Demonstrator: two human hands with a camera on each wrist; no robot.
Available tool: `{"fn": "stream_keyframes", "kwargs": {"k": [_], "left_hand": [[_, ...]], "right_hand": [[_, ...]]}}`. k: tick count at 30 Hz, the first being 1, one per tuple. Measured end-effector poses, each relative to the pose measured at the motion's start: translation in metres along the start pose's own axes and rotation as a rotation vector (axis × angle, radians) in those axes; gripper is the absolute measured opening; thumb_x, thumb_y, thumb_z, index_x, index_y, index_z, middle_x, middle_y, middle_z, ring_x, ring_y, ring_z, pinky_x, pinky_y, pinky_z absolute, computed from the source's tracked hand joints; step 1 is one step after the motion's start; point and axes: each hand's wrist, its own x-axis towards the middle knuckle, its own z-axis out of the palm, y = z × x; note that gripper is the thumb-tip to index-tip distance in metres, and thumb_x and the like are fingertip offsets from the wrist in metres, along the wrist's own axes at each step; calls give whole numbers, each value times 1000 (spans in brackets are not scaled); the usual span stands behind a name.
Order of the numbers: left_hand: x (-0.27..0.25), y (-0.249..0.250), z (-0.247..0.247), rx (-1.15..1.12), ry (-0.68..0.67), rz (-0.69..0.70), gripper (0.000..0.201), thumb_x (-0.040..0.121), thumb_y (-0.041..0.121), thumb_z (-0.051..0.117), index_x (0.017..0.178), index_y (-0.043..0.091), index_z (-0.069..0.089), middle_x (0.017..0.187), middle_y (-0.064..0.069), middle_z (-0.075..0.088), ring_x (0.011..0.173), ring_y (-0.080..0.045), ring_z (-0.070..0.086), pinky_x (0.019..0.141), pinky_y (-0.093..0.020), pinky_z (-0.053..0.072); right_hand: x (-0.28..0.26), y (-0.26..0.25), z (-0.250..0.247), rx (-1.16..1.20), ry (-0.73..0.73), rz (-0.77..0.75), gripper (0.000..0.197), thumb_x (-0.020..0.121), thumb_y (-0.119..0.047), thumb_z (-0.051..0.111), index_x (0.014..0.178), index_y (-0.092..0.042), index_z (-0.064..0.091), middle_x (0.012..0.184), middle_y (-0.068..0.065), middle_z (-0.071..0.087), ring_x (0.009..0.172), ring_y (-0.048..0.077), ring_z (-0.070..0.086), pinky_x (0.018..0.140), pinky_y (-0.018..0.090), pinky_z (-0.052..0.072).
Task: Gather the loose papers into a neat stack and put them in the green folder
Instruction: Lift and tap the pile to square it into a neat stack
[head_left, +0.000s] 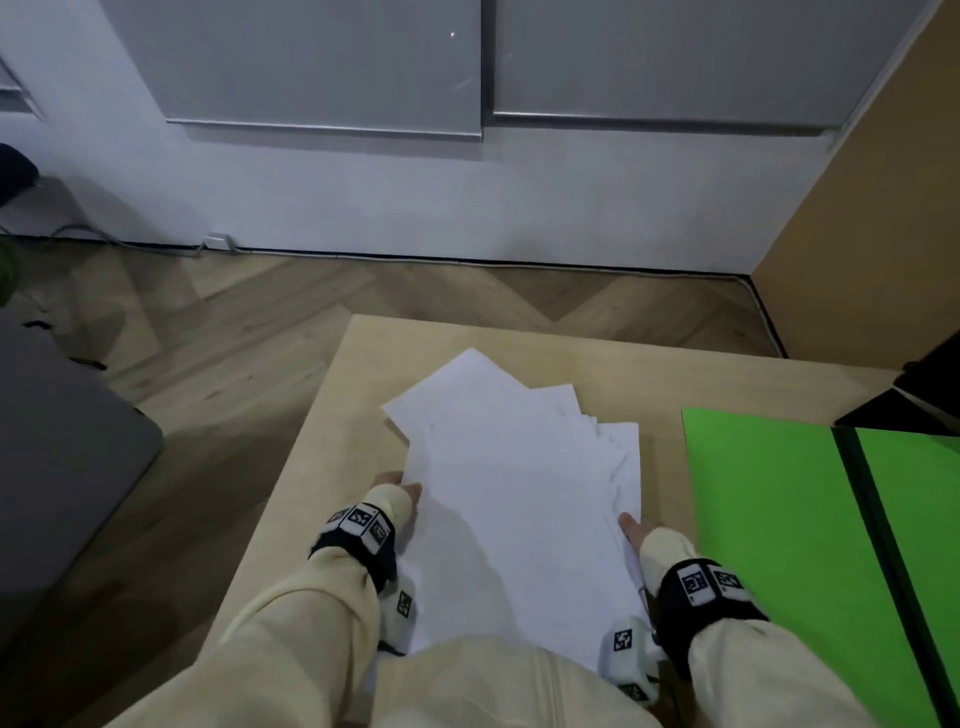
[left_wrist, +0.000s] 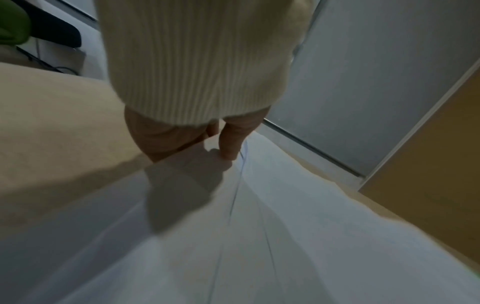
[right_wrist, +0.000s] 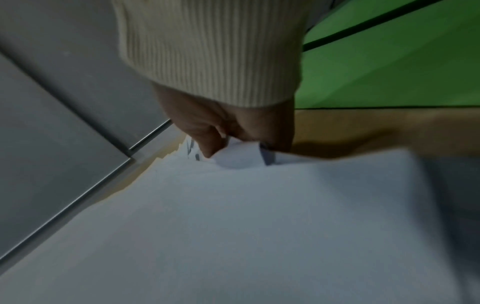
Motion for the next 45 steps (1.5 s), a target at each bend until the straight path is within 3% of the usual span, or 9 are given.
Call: {"fn": "stream_keyframes", "kwargs": {"k": [5, 9, 12, 15, 18, 24, 29, 38, 45], "left_hand": [[13, -7, -1, -31, 3, 44, 38, 94, 8, 46, 131, 0, 50, 133, -19, 56, 121, -33, 54, 86, -25, 37], [19, -10, -1, -62, 7, 50, 41, 95, 8, 44, 135, 1, 46, 137, -18, 52, 125, -33, 51, 99, -28, 38], [22, -12, -1, -80, 12, 42, 42, 94, 7, 44, 135, 2, 46, 137, -17, 52, 126, -34, 50, 101, -29, 37], [24, -15, 1, -127, 29, 25, 41, 93, 4, 45, 134, 1, 48, 135, -19, 53, 124, -34, 51, 89, -23, 34], [27, -15, 0, -154, 19, -3, 41, 92, 3, 45, 132, 2, 50, 134, -18, 54, 123, -34, 52, 100, -31, 39], [30, -17, -3, -196, -26, -20, 41, 92, 6, 46, 132, 2, 51, 131, -17, 57, 121, -33, 54, 103, -35, 40], [29, -22, -2, -215, -18, -29, 40, 92, 8, 45, 131, 4, 52, 132, -16, 57, 121, -33, 54, 101, -33, 41], [21, -22, 6, -178, -26, -36, 52, 82, 11, 66, 132, 5, 52, 130, -12, 60, 118, -30, 58, 102, -34, 43], [20, -23, 10, -156, 0, -33, 52, 81, 12, 66, 131, 5, 53, 126, -10, 62, 114, -27, 60, 101, -30, 44]], "right_hand": [[12, 7, 8, 123, 105, -159, 46, 95, -8, 42, 141, -9, 40, 140, 15, 49, 127, 33, 47, 96, 28, 38], [5, -1, 9, -6, 8, -220, 30, 96, -25, 34, 110, -12, 57, 85, 13, 61, 85, 28, 58, 78, 28, 42], [4, -12, -5, 23, 184, -196, 31, 90, -10, 45, 119, -10, 54, 110, 15, 66, 102, 31, 62, 86, 30, 46], [4, -25, -11, 152, 378, -202, 18, 84, -4, 51, 99, -12, 51, 88, 11, 62, 91, 30, 63, 79, 32, 50], [0, -33, 2, 12, 182, -171, 23, 85, -12, 58, 107, -8, 54, 88, 7, 56, 83, 21, 52, 75, 29, 44], [5, -35, 27, 94, 101, -187, 43, 92, -17, 49, 130, 2, 43, 135, 21, 50, 123, 34, 51, 101, 39, 42], [11, -23, 28, 127, 281, -241, 7, 86, -6, 56, 86, -11, 51, 81, 9, 59, 79, 22, 56, 82, 36, 53], [-21, -38, 49, -261, 298, -96, 76, 63, -49, 77, 120, -10, 43, 130, 7, 44, 127, 27, 40, 98, 41, 39], [-19, -43, 46, -123, 218, 11, 93, 61, -35, 84, 131, -1, 34, 137, 15, 43, 125, 30, 48, 98, 35, 45]]}}
